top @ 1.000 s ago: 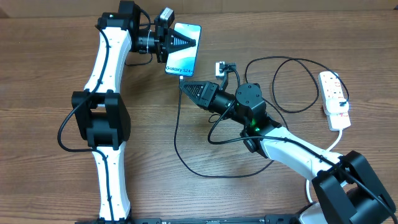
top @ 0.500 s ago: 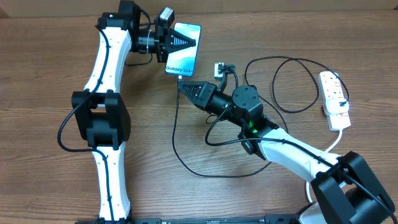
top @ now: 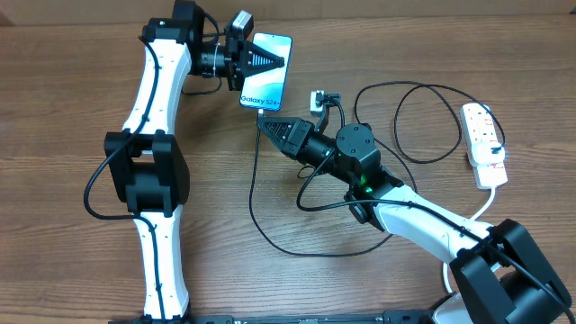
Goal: Plug charger to phone and switch on socket
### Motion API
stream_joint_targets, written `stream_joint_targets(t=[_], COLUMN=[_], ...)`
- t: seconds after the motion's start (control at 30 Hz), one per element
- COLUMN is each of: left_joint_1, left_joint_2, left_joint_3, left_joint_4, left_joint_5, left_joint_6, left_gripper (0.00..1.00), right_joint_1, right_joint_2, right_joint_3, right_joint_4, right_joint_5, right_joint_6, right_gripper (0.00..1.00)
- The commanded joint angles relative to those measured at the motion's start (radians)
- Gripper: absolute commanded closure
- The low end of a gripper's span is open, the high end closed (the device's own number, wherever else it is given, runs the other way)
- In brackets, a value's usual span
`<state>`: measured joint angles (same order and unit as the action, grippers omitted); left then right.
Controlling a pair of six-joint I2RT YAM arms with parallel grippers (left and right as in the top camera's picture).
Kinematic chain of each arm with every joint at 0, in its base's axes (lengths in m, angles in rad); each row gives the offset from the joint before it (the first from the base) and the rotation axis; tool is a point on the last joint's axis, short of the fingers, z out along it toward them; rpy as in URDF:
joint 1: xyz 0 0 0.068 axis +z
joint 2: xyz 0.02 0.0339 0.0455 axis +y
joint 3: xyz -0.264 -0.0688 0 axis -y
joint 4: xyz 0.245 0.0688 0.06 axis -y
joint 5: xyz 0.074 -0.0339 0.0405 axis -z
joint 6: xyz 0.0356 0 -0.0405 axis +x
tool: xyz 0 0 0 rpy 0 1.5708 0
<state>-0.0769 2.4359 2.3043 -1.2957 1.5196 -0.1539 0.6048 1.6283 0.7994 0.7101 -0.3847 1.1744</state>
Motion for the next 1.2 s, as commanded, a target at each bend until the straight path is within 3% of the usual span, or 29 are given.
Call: stream_joint_targets(t=[0.0,1.17], left_joint_1=[-0.009,-0.01], left_joint_2=[-0.05,-0.05], left_joint_3=[0.014,0.014], left_joint_4=[-0.001,-0.008], left_joint_5=[0.06,0.06], left_joint_6=[0.019,0.019], left_gripper=[0.95,0.96], right_joint_1=[0.005,0.008], right_joint_2=[0.007,0.022], right_joint_3=[0.001,0.001], right_joint_4=[0.008,0.007], right_joint_5=[0.037,0.07], right_joint_6=[0.001,0.027], right_gripper=[0.96,0.96])
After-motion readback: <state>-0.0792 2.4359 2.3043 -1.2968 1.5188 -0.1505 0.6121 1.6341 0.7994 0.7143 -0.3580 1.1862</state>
